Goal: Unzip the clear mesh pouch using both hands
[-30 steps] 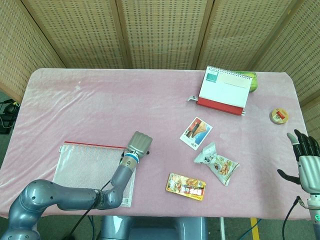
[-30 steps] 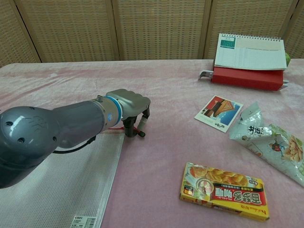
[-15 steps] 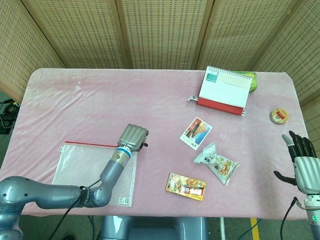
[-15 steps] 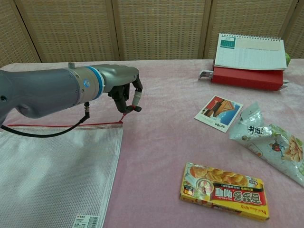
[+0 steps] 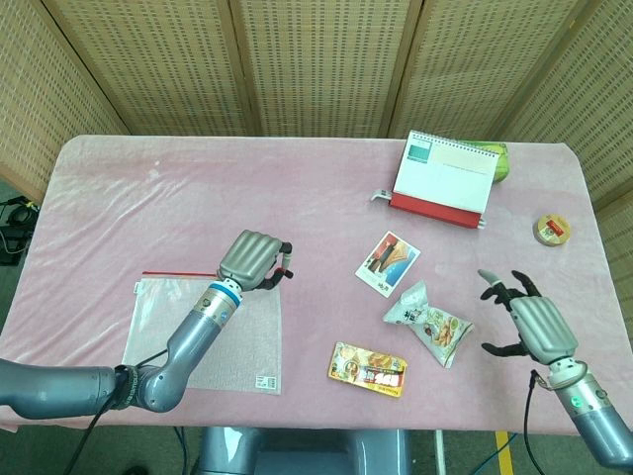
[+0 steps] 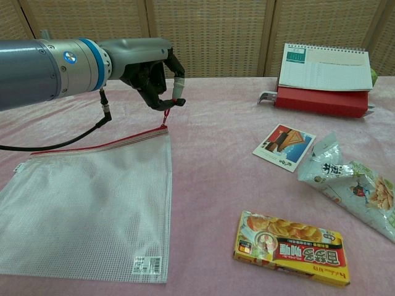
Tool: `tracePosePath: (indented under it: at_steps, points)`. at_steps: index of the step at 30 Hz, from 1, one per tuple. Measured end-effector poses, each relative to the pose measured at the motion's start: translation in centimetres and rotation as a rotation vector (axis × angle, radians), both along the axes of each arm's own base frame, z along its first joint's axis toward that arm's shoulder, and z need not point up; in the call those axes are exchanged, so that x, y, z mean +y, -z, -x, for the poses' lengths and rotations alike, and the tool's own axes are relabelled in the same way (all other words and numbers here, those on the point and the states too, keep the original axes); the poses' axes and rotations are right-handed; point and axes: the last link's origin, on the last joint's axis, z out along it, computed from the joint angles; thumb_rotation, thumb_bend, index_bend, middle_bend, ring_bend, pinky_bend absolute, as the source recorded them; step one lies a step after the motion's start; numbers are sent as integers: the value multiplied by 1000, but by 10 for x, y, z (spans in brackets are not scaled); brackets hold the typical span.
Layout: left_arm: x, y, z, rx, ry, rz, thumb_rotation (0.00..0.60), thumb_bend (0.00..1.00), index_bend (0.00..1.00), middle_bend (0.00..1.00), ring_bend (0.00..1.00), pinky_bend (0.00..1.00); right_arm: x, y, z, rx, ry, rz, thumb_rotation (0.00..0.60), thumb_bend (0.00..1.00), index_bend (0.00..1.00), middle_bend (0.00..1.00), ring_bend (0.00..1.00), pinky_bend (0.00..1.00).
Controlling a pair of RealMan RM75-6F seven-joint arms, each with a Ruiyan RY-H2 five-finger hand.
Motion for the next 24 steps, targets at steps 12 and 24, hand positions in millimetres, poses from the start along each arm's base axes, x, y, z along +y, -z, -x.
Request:
tracePosePath:
  at_steps: [12, 24]
  points:
    - [-1, -8, -22, -149, 1, 14, 600, 572, 883, 968, 871, 1000, -64, 39, -89, -314, 121, -312, 600, 0, 181, 866, 872, 1000]
    - [2, 0, -51, -302, -31, 51, 600, 572, 883, 968, 871, 1000, -86, 86, -130, -482, 222, -406, 600, 0, 300, 885, 891, 1000]
